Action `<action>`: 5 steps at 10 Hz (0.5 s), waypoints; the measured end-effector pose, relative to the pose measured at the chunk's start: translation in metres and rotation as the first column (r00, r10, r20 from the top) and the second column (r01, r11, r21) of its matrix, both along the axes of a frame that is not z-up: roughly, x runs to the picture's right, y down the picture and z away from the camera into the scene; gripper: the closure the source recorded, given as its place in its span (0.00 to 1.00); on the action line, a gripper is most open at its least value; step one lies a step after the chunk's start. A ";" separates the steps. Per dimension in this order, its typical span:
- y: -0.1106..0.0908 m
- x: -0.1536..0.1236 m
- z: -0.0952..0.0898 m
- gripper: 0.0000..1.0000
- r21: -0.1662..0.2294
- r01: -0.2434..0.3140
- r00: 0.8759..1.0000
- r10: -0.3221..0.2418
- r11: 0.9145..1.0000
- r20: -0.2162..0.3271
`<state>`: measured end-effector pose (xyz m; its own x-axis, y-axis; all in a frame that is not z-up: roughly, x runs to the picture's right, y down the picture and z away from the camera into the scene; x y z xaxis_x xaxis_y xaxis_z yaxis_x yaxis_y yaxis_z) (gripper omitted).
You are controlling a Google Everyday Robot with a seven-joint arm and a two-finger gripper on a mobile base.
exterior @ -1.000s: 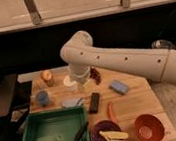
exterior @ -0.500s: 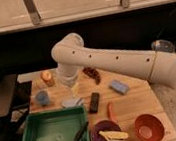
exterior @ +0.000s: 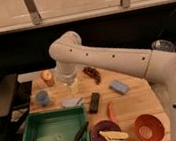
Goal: Stack cups on top of each other
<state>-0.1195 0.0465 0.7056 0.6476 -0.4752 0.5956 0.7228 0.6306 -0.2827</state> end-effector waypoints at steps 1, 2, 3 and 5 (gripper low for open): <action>-0.005 -0.011 0.005 0.35 0.005 0.022 1.000 -0.022 1.000 0.018; -0.010 -0.029 0.013 0.35 0.004 0.058 0.997 -0.058 0.998 0.044; -0.015 -0.049 0.022 0.35 0.004 0.092 0.993 -0.092 0.996 0.079; -0.022 -0.078 0.044 0.35 0.019 0.159 0.978 -0.160 0.987 0.131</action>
